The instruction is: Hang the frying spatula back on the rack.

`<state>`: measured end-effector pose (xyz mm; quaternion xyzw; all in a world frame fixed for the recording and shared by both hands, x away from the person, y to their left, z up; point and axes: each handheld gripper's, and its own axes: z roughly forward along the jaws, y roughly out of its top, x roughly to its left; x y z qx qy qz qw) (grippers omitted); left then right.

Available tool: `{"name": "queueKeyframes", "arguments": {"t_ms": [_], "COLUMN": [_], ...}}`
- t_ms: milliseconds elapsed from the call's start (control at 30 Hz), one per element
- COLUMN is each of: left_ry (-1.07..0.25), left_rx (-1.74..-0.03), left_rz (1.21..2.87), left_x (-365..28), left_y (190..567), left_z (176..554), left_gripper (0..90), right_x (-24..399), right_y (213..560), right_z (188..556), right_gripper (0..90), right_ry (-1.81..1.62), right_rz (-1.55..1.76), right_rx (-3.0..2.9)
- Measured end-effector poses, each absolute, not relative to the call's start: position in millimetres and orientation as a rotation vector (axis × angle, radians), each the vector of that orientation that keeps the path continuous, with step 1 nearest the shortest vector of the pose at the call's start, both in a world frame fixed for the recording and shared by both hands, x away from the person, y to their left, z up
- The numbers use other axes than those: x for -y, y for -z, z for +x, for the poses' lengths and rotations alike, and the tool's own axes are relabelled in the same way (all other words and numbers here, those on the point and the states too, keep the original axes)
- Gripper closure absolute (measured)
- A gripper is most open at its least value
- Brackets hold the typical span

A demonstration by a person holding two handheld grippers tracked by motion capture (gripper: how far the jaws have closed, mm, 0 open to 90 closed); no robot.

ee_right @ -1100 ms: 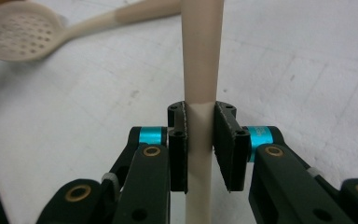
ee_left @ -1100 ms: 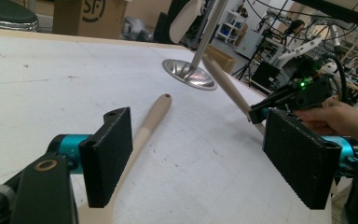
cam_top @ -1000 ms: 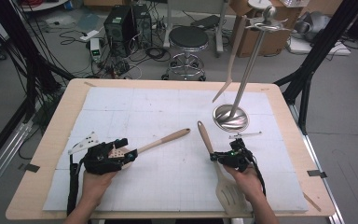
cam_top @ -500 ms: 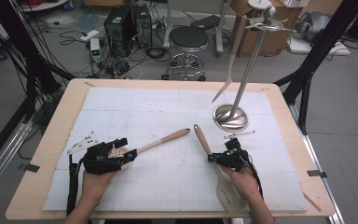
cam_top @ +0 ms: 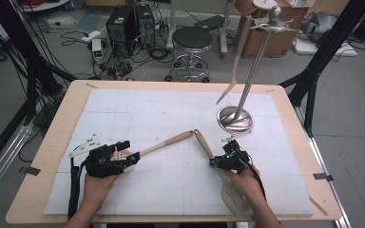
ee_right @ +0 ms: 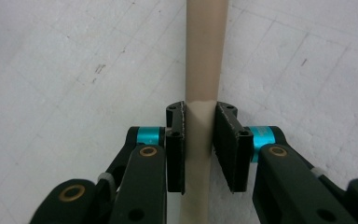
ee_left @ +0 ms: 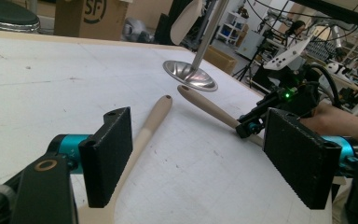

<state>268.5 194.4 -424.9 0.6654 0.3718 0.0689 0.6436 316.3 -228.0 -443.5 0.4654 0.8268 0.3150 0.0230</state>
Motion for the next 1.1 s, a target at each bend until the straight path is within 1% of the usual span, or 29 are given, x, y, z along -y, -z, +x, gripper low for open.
{"name": "queueKeyframes", "arguments": {"t_ms": [200,367,567,800,1100], "left_ry": [-0.160,-0.157,-0.148,-0.147,-0.145], "left_rx": [-0.848,-0.849,-0.850,-0.846,-0.837], "left_rz": [1.514,1.518,1.515,1.506,1.512], "left_x": [-194.1,-193.5,-194.4,-193.8,-193.7], "left_y": [425.0,425.6,426.8,426.2,426.9], "left_z": [268.8,268.6,269.1,268.5,269.4], "left_gripper": [24.8,24.8,24.8,24.8,24.9], "right_x": [224.4,225.2,232.9,257.0,273.5], "right_y": [442.8,442.8,439.8,428.6,414.6], "right_z": [314.5,314.1,308.1,305.4,302.0], "right_gripper": [74.1,76.5,77.3,77.4,77.4], "right_ry": [-0.939,-0.949,-1.063,-1.266,-1.370], "right_rz": [1.411,1.432,1.450,1.512,1.535], "right_rx": [-2.555,-2.538,-2.489,-2.373,-2.296]}}
